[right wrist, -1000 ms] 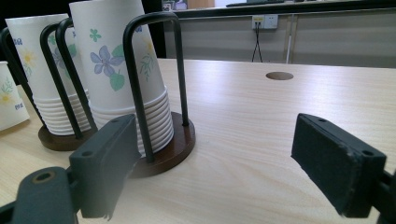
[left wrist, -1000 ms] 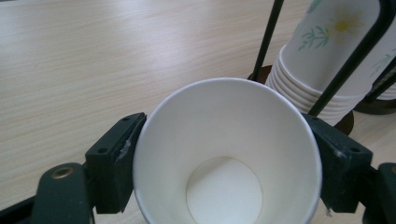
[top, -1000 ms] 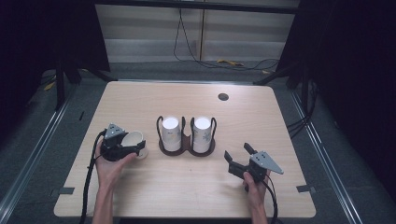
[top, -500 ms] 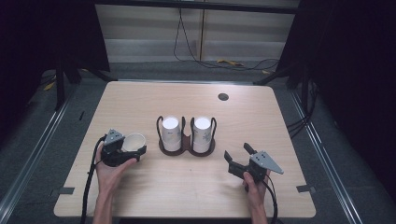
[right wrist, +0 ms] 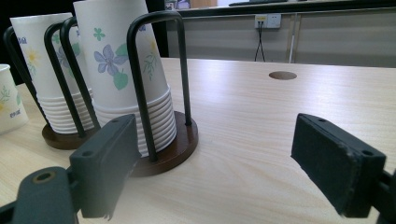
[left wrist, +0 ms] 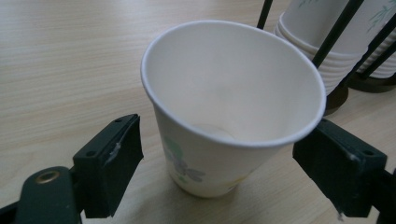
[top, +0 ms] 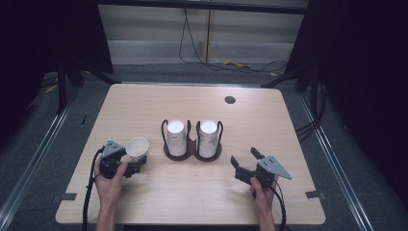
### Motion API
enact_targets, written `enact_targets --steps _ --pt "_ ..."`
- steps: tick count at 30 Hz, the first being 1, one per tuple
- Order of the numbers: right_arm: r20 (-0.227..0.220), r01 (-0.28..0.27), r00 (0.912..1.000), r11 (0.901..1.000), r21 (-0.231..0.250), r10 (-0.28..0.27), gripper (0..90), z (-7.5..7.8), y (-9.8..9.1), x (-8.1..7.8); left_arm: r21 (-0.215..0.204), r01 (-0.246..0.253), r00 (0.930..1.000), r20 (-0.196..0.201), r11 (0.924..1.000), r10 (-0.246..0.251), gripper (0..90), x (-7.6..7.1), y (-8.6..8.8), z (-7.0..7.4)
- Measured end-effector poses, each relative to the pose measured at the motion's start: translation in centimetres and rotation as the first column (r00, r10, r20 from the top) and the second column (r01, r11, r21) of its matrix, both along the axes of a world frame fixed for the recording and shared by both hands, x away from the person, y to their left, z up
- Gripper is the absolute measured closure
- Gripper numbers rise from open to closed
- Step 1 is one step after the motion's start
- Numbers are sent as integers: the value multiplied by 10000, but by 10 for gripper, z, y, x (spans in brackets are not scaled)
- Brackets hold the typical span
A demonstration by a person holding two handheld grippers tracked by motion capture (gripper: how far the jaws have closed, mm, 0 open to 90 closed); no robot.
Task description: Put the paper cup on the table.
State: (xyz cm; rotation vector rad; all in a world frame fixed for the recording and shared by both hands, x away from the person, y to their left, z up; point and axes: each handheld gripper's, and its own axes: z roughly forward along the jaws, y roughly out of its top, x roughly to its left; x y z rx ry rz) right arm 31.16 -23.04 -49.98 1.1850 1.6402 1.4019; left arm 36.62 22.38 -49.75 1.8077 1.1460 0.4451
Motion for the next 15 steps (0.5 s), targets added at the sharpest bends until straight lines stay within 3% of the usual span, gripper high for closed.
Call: enact_targets --steps 3,15 --pt "-4 -3 10000 10000 28 3 147 0 0 0 364 -55 10000 83 9993 52 158 -4 -1 2" --pt "0 -13 10000 10000 18 13 147 0 0 0 410 32 9981 613 9992 -58 158 -25 -7 13"
